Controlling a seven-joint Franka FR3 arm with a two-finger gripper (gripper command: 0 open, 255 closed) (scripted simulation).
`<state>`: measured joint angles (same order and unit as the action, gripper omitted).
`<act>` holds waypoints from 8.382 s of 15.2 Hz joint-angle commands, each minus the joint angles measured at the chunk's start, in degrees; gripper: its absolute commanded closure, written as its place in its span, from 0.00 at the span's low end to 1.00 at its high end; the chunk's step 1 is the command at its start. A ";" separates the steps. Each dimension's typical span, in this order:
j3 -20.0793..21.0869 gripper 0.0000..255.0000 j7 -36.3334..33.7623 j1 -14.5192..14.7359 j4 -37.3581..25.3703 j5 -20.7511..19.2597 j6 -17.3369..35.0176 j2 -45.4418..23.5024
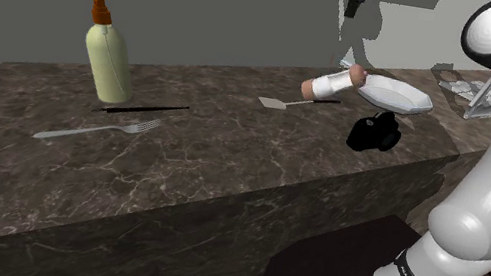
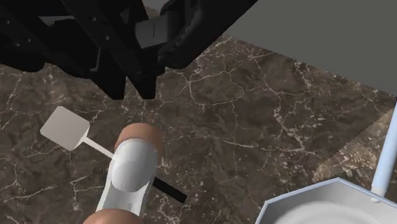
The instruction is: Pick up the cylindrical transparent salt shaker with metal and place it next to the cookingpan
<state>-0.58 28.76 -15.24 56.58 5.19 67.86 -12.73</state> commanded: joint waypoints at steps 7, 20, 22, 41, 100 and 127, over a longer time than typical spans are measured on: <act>-0.30 0.00 0.03 0.56 18.93 -2.48 10.38 9.56; 2.07 0.00 -2.56 1.55 72.42 -5.78 40.14 40.42; 2.52 0.00 -3.09 1.61 78.71 -6.16 43.89 44.01; 1.42 1.00 -3.77 2.75 84.44 -7.07 51.14 42.68; 3.48 1.00 -9.45 7.13 19.23 -8.70 26.79 1.55; 3.36 1.00 -10.32 6.88 41.20 -8.82 46.34 3.95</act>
<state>2.78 18.45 -8.37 97.72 -3.63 114.07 -8.74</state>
